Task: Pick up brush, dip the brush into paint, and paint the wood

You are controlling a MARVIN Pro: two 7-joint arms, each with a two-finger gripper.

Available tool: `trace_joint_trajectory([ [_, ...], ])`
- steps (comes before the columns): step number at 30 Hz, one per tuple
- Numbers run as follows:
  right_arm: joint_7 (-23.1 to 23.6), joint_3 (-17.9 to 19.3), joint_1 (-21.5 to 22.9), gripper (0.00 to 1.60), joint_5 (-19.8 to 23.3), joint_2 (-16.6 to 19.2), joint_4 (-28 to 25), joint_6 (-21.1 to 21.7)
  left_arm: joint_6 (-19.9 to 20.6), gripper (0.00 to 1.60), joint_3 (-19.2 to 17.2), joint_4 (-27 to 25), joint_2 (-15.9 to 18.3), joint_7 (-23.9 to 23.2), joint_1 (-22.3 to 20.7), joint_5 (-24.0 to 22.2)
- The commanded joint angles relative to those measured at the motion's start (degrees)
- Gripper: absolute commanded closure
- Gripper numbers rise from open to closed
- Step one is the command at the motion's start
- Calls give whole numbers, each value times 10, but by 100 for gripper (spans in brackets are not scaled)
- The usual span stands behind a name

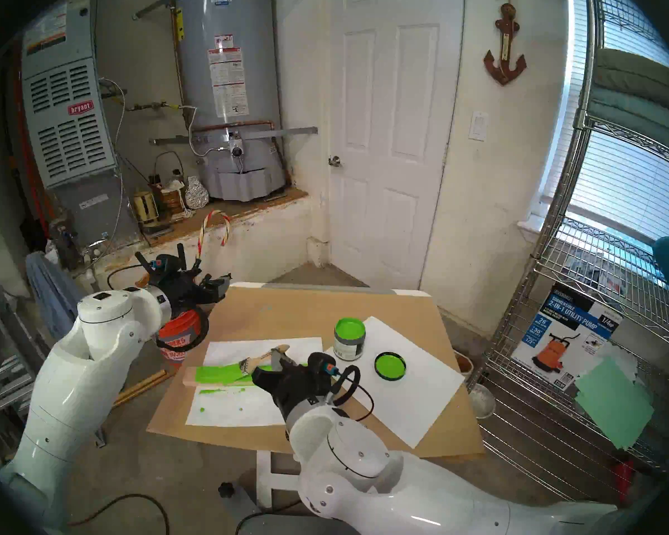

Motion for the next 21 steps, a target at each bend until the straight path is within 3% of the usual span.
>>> trace_joint_trajectory([
  [1, 2, 10, -7, 160, -3, 25, -26, -7, -1, 0, -5, -10, 1, 0, -5, -1],
  [21, 15, 47, -32, 160, 25, 89, -48, -10, -1, 0, -5, -10, 1, 0, -5, -1],
])
